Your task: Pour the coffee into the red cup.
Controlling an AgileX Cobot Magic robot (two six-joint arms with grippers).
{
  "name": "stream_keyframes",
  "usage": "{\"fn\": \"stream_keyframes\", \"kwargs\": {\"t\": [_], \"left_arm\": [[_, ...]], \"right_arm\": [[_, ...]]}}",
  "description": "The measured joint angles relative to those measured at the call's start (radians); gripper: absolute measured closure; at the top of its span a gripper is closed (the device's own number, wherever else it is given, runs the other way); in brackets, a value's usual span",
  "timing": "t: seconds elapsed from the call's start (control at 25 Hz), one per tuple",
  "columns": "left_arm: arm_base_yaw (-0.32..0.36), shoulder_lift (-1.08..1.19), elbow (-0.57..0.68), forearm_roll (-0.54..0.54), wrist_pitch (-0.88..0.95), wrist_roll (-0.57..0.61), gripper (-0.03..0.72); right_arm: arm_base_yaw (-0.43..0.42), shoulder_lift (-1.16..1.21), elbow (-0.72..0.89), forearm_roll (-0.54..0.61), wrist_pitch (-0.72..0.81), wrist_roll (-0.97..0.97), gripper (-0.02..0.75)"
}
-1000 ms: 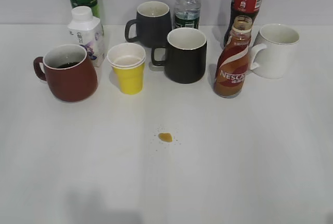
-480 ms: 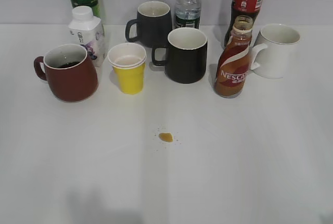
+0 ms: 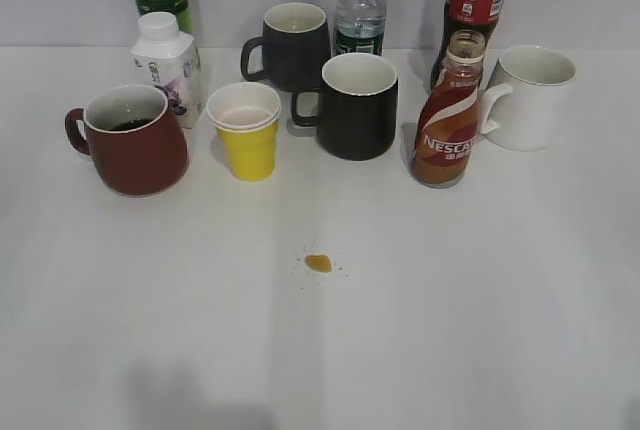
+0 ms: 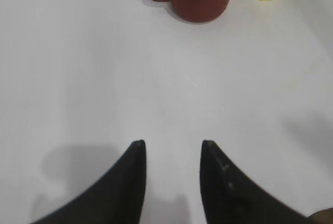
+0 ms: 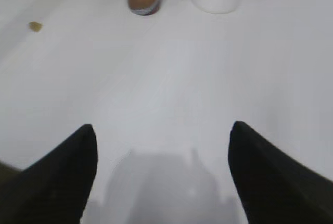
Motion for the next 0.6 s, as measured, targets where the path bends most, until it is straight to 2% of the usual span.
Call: {"fn": "stream_keyframes", "kwargs": {"t": [0.16, 0.28, 0.4, 0.6], "left_arm": [[0.055, -0.039, 0.000, 0.001, 0.000, 0.000, 0.421], [0.110, -0.116, 0.001, 0.001, 0.000, 0.000, 0.435], [0.137, -0.166, 0.001, 0.001, -0.001, 0.000, 0.447], [0.139, -0.167, 0.001, 0.001, 0.000, 0.000, 0.448]], "right_arm": [[-0.205, -0.006, 0.000, 0.001, -0.001, 0.000, 0.150], [-0.302, -0.018, 0.001, 0.001, -0.001, 0.000, 0.152], [-0.330, -0.020, 0.001, 0.001, -0.001, 0.000, 0.152], [-0.330, -0.021, 0.001, 0.001, -0.001, 0.000, 0.152]]}}
